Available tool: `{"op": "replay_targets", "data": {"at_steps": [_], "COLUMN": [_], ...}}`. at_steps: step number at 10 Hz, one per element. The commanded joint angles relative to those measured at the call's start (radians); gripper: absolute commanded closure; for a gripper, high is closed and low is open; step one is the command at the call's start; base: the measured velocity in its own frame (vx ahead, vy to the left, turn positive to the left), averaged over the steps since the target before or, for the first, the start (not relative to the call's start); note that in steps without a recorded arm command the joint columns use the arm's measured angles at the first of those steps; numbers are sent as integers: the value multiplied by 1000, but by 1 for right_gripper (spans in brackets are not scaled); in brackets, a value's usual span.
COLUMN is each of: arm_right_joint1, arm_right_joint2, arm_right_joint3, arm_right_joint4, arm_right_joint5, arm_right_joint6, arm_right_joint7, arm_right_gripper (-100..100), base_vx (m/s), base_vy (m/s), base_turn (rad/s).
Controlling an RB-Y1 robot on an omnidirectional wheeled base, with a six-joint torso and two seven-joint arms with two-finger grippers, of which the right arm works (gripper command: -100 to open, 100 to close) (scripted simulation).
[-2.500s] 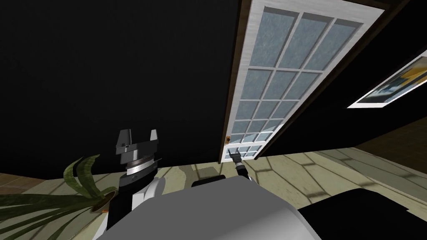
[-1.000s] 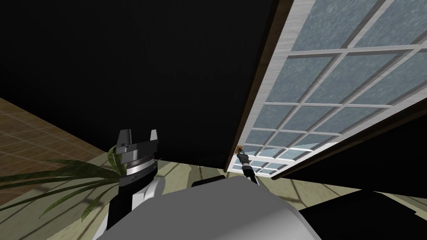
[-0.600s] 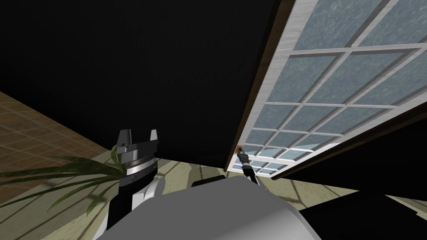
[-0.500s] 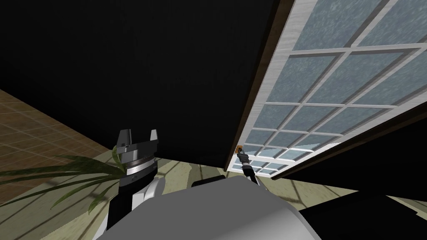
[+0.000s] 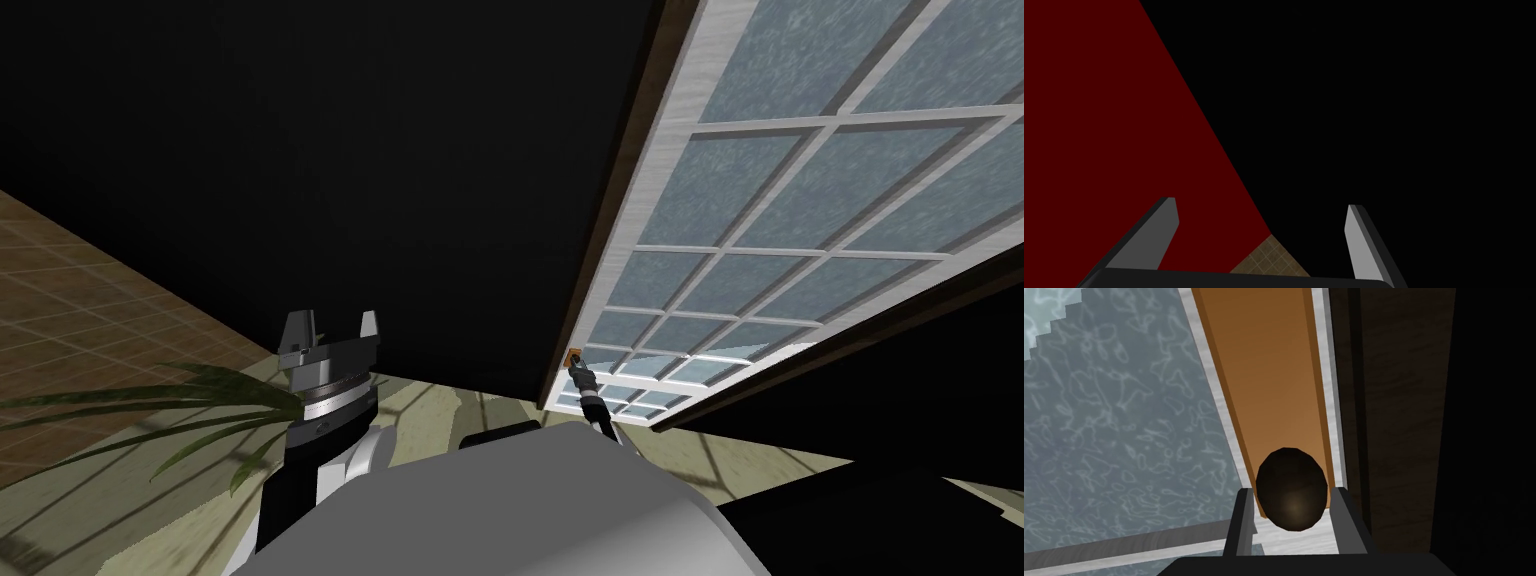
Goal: Pull the door open
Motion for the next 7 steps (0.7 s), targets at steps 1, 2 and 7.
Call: {"op": "replay_targets", "data": {"at_steps": [1, 2, 7], "arm_right_joint1": [-3, -5, -14], "arm_right_joint2": [2, 2, 0], "arm_right_joint3": [4, 5, 12], "arm_right_joint4": [7, 8, 16], "arm_right_joint5": [-6, -10, -33], "arm_right_joint6": [-2, -2, -3], "arm_right_joint7": [-39, -60, -188], "arm_right_gripper": [100, 100, 100], "base_vx": [-37, -36, -40], "base_vy": [-11, -3, -6], "base_turn": [32, 31, 37]}}
